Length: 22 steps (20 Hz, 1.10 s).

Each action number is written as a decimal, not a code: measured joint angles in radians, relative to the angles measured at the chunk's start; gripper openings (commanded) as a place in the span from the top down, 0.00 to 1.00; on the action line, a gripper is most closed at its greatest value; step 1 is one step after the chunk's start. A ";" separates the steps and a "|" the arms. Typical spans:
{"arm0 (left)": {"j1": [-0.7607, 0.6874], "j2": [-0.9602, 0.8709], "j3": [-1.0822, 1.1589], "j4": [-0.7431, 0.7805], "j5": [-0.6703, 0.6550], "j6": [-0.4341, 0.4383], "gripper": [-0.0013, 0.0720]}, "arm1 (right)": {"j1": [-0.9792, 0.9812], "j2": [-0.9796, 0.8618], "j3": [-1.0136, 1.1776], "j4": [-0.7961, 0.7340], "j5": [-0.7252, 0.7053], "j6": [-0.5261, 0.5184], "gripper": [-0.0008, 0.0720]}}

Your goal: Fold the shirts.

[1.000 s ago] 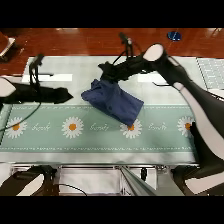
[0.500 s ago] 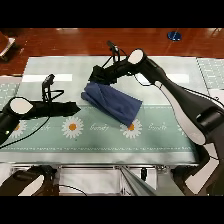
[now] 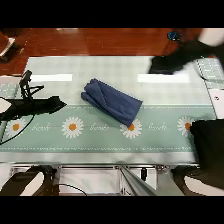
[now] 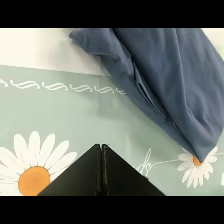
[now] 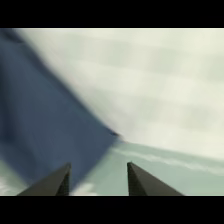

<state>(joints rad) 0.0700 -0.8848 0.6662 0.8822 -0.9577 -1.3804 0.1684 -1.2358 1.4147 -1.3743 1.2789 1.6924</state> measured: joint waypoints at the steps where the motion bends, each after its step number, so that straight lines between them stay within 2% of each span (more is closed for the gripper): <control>1: -0.002 0.003 -0.003 0.000 0.002 0.000 0.97 | -0.018 0.098 -0.137 -0.058 -0.066 0.070 0.42; 4: -0.028 0.007 -0.021 0.000 0.019 0.002 0.97 | -0.047 0.302 -0.529 -0.108 -0.297 0.296 0.42; 6: -0.051 0.008 -0.033 -0.001 0.043 0.003 0.97 | -0.055 0.350 -0.728 0.006 -0.453 0.344 0.42; 8: -0.074 0.005 -0.040 -0.001 0.060 0.001 0.97 | -0.059 0.328 -0.840 0.175 -0.558 0.282 0.42; 13: -0.110 -0.009 -0.047 -0.001 0.096 0.000 0.97 | -0.036 0.106 -0.880 0.621 -0.637 -0.037 0.42; 17: -0.118 -0.017 -0.048 -0.001 0.107 0.000 0.97 | 0.021 -0.092 -0.768 0.782 -0.600 -0.181 0.42; 18: -0.119 -0.017 -0.048 -0.001 0.108 0.000 0.97 | 0.031 -0.133 -0.737 0.806 -0.585 -0.199 0.46; 19: -0.119 -0.018 -0.048 -0.001 0.113 -0.001 0.97 | 0.040 -0.170 -0.704 0.820 -0.568 -0.213 0.58; 21: -0.120 -0.019 -0.048 -0.002 0.113 -0.001 0.97 | 0.052 -0.242 -0.635 0.825 -0.536 -0.246 0.96; 22: -0.120 -0.019 -0.048 -0.001 0.113 -0.001 0.97 | 0.055 -0.267 -0.598 0.826 -0.510 -0.277 0.96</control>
<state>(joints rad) -0.0498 -0.9043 0.6178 0.8810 -0.8448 -1.3811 0.2234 -1.5032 0.8169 -0.5480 0.7692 1.4158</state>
